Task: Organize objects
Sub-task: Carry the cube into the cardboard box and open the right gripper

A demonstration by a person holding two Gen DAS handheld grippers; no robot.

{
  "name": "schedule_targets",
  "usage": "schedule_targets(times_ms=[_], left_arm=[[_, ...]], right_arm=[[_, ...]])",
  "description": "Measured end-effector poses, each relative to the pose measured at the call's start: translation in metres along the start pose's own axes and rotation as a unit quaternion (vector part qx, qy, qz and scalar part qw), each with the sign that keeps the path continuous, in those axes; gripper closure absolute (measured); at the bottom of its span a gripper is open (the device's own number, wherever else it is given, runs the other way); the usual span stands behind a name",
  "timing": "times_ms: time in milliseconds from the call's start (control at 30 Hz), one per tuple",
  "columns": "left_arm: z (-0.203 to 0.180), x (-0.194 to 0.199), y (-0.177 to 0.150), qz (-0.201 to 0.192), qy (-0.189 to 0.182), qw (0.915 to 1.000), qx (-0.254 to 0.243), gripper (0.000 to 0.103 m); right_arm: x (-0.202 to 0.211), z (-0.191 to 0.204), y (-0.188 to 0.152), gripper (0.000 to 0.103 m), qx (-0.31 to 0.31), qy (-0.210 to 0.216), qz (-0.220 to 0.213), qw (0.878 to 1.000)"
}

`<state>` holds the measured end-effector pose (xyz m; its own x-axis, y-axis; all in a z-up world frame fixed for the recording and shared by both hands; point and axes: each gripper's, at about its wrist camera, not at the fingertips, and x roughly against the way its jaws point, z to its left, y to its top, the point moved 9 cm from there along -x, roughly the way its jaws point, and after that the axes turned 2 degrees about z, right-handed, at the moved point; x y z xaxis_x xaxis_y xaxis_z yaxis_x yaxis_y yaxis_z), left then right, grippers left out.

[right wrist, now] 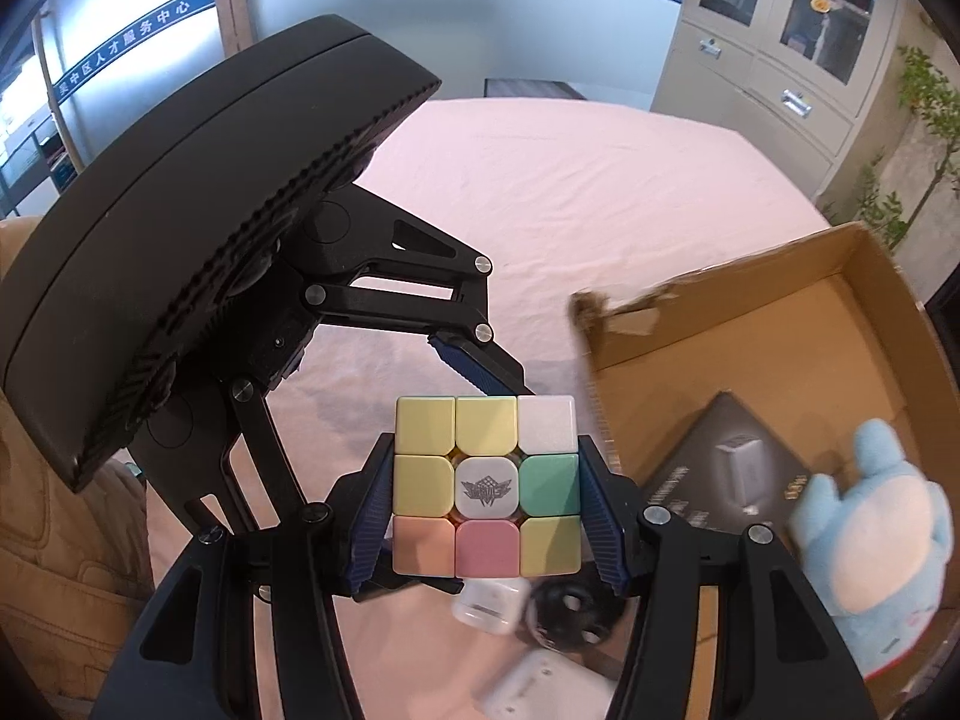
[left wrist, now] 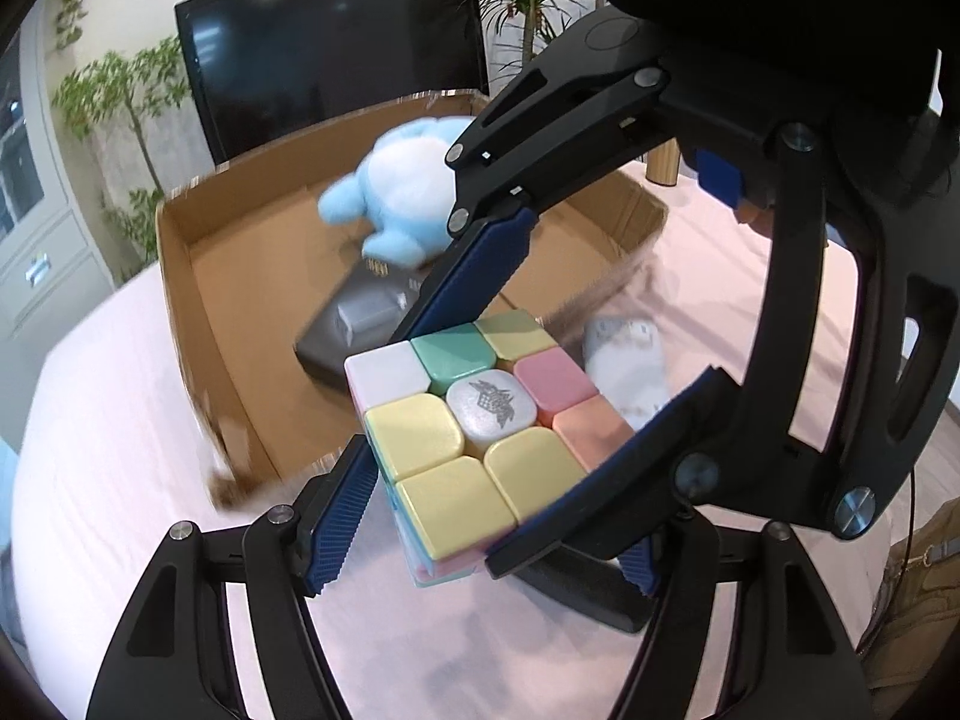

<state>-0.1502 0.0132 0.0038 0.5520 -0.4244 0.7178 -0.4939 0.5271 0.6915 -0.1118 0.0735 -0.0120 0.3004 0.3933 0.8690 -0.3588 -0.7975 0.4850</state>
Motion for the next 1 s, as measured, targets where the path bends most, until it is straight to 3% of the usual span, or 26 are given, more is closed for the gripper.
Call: schedule_targets(times_ms=[133, 267, 433, 667, 833, 867, 1000], left_arm=[[0.018, -0.003, 0.040, -0.013, -0.006, 0.9998, -0.010, 0.033], [0.034, -0.021, 0.065, -0.012, -0.012, 0.9997, -0.018, 0.033], [0.055, -0.075, 0.085, 0.012, -0.045, 0.9989, -0.010, 0.032], [0.093, -0.144, 0.093, 0.055, -0.031, 0.9977, 0.024, 0.033], [0.103, -0.154, 0.093, 0.060, -0.011, 0.9978, 0.025, 0.028], [0.105, -0.154, 0.092, 0.059, -0.003, 0.9979, 0.024, 0.021], [0.114, -0.149, 0.087, 0.060, 0.009, 0.9973, 0.042, 0.021]], right_arm=[[0.025, -0.036, 0.040, 0.048, -0.006, -0.017, -0.013, 1.000], [0.041, -0.070, 0.043, 0.048, -0.022, -0.029, -0.016, 0.999], [0.034, -0.114, 0.027, 0.048, -0.052, -0.035, 0.001, 0.998], [0.003, -0.173, 0.004, 0.048, -0.113, -0.048, 0.003, 0.992], [-0.003, -0.182, -0.005, 0.047, -0.122, -0.075, 0.002, 0.990], [-0.002, -0.180, -0.007, 0.046, -0.122, -0.080, 0.003, 0.989], [0.009, -0.180, -0.009, 0.037, -0.127, -0.107, -0.019, 0.986]])
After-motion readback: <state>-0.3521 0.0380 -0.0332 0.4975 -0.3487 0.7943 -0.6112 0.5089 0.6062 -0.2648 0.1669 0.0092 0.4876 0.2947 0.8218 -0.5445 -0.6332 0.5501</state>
